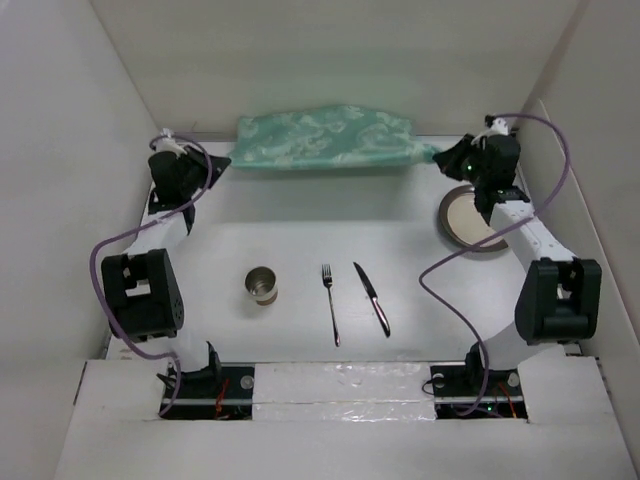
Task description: Set the dinner table for one person
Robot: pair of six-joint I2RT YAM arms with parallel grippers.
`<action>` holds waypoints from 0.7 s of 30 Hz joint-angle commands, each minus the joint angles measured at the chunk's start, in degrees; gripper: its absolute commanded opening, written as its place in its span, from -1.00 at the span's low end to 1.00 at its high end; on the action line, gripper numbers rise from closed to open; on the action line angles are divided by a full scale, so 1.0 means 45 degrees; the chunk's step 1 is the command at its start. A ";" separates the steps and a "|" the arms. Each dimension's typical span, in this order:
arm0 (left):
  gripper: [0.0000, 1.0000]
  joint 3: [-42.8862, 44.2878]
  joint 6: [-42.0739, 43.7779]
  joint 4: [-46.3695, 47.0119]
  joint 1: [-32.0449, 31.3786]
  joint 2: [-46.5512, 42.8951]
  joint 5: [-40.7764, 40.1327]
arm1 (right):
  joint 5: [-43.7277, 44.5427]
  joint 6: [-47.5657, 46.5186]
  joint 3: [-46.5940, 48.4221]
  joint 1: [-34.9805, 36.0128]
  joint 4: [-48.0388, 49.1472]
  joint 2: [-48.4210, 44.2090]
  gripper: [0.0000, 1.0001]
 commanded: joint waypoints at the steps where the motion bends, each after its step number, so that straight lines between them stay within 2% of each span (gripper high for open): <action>1: -1.00 -0.2131 -0.0150 0.2839 0.0031 0.0593 0.0438 | -0.0621 0.0312 -0.1871 -0.0240 0.1835 0.0954 -1.00; 5: -1.00 -0.3639 0.0182 0.4167 0.0031 0.2037 0.0146 | -0.0797 0.0333 -0.3103 -0.0242 0.2675 0.1931 -1.00; 9: -1.00 -0.4618 -0.0013 0.5107 0.0031 0.2217 0.0087 | -0.0466 0.0176 -0.3693 -0.0359 0.2619 0.1974 -1.00; 21: -1.00 -0.7685 -0.0716 0.5718 -0.0496 0.0014 -0.1318 | -0.0270 0.0527 -0.5880 -0.1121 0.2306 0.1623 -1.00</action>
